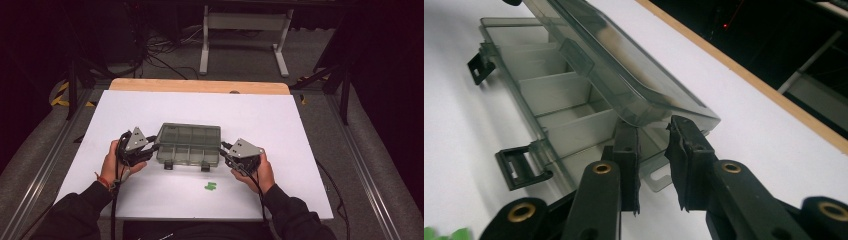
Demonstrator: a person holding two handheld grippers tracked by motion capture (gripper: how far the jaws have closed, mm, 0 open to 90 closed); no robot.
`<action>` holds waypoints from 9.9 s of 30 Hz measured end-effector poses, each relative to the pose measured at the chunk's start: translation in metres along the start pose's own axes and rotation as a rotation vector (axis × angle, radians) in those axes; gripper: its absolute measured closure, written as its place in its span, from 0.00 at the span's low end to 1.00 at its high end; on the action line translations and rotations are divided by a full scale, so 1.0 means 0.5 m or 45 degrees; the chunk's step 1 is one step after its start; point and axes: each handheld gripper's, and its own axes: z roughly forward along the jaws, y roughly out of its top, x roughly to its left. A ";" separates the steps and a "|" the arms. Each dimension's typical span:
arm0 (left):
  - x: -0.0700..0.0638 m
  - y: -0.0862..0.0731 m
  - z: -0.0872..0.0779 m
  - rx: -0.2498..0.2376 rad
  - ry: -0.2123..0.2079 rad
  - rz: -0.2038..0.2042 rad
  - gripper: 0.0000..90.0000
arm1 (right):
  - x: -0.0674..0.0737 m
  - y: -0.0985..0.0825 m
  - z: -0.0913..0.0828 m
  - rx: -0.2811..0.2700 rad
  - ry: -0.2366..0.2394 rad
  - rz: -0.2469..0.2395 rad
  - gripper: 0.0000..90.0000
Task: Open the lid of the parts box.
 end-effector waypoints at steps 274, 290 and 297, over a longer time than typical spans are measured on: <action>0.019 0.034 -0.034 -0.223 -0.110 0.086 0.09 | -0.091 0.013 -0.027 -0.057 0.013 0.169 0.15; 0.010 -0.017 -0.082 -0.244 -0.144 0.038 0.08 | -0.067 -0.023 -0.078 -0.039 0.024 0.151 0.14; -0.005 -0.036 -0.095 -0.217 -0.140 0.037 0.07 | -0.061 -0.034 -0.098 -0.038 0.036 0.127 0.14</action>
